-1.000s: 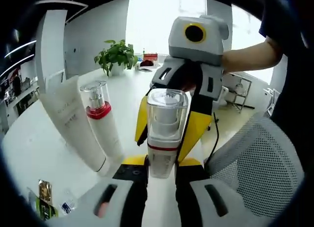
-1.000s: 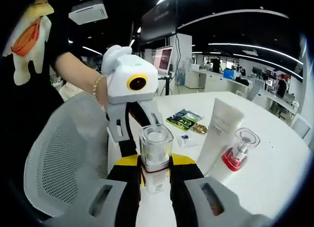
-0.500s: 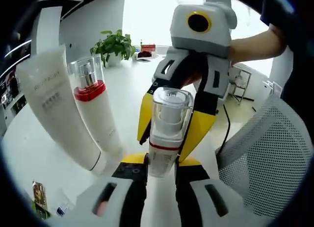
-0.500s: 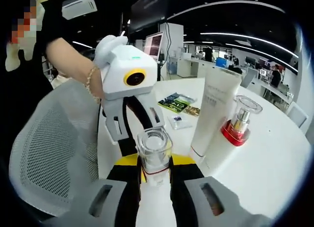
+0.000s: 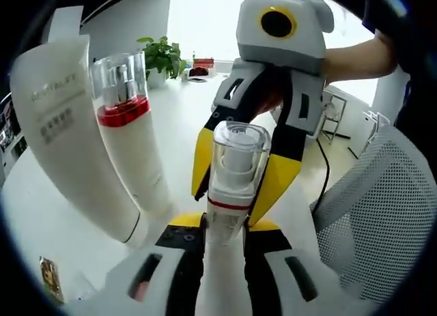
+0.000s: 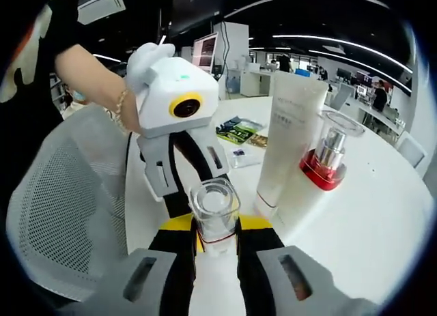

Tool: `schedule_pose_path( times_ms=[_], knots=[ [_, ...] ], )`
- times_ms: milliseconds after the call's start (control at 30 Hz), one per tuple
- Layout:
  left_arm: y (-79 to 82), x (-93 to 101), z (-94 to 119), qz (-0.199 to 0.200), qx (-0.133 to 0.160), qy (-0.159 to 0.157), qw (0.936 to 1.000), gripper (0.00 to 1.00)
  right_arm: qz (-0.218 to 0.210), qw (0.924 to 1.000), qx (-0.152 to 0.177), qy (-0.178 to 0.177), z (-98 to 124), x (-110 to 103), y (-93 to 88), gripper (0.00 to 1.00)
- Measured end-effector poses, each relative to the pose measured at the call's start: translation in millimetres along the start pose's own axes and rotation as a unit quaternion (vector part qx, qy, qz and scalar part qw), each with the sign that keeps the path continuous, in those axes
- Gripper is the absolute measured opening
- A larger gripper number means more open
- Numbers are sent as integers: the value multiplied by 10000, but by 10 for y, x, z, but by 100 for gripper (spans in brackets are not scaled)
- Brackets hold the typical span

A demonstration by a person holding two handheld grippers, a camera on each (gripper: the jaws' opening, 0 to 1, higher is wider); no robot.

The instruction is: Arrange the skincare products in the storage area until every visible bottle or jar stands upright without overlapping.

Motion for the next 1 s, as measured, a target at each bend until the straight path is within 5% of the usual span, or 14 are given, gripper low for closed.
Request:
schedule_pose_path(
  times_ms=[167,300,1000],
  knots=[
    [-9,-97,-40,61,49,10,10000,18,-46,9999,14,-94,-25,117,17,22],
    [-161,-130,-87,-105,-365,-7,9993,17,-100,9999,19,-103,-40,177,23,22],
    [-126,-322,-154,74,-315,242,9992,16,15,9988,402,-294,-27,388,53,22]
  ],
)
Point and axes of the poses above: the point that each gripper's makers call its tool centre point, and the gripper's own axes: z roughly backward along the fingers, x roughly to its right, y roughly out of its top, the point moved 1 cm from there along z, roughly backward along the fingers, and after that the axes turned 10 degrees about -z, right-handed, at the moved point
